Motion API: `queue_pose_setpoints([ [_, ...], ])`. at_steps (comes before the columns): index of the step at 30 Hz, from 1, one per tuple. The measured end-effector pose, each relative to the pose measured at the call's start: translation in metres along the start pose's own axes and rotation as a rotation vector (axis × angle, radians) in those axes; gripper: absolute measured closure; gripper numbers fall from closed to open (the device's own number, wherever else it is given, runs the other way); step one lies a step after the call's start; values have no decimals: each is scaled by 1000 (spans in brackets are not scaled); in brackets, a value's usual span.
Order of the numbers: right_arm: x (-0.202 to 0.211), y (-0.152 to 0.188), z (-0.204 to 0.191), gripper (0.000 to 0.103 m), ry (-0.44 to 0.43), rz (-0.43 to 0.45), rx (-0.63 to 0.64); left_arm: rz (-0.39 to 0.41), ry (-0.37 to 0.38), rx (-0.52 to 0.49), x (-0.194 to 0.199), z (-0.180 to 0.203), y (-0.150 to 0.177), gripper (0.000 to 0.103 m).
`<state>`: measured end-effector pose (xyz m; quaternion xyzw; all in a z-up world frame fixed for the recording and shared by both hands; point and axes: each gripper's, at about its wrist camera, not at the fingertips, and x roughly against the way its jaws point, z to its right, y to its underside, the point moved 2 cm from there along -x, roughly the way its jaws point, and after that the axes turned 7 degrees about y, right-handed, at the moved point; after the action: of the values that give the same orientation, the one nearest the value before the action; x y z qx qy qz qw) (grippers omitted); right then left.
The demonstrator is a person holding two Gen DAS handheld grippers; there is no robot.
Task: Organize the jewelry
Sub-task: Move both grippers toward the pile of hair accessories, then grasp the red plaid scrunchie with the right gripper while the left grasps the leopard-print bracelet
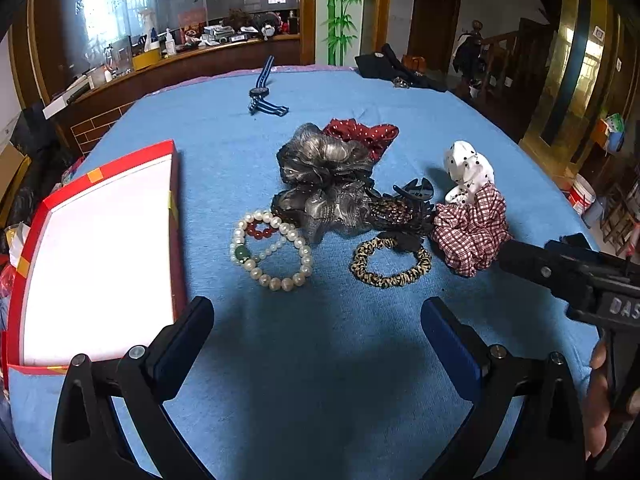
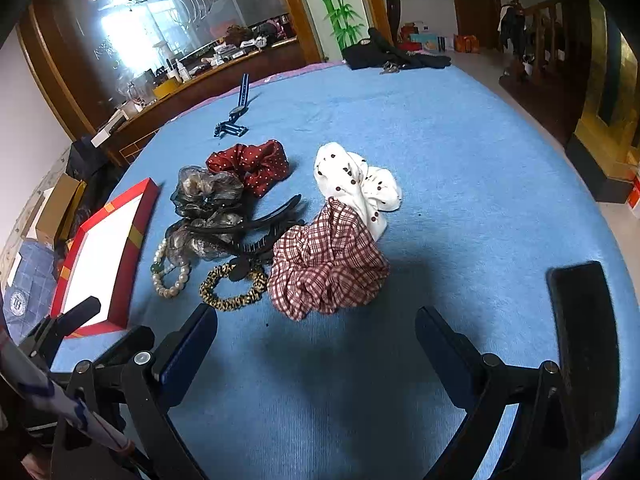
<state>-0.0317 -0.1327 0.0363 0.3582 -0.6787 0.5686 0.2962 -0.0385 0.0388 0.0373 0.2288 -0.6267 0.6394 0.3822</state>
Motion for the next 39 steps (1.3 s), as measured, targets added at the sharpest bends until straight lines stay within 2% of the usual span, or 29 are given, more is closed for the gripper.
queue_pose_setpoints([
  [2,-10,-3,0,7,5,-20,0,-9,0,-1,-5,1,-1,0],
  [6,-30,-4,-1,22,-2,-77,0,-20,-4,1,-11,0,-1,0],
  [20,-49,-12,-1,27,9,-84,9,-46,14,12,-30,-9,-3,2],
  [22,-49,-13,1,37,23,-77,14,-55,29,6,-33,-7,-5,10],
  [24,-50,-14,3,62,27,-72,16,-63,38,1,-37,-4,-8,17],
  [25,-50,-14,4,68,26,-71,13,-70,44,-2,-39,-2,-9,20],
  [27,-47,-14,8,80,13,-59,2,-83,63,-9,-43,3,-11,33],
  [32,-36,-12,18,82,9,-28,-10,-112,96,-38,-55,17,-15,43],
  [36,-26,-10,26,82,-12,-16,-25,-139,120,-51,-69,25,-21,67],
  [39,-20,-7,27,82,-34,-5,-27,-147,119,-61,-76,27,-24,72],
])
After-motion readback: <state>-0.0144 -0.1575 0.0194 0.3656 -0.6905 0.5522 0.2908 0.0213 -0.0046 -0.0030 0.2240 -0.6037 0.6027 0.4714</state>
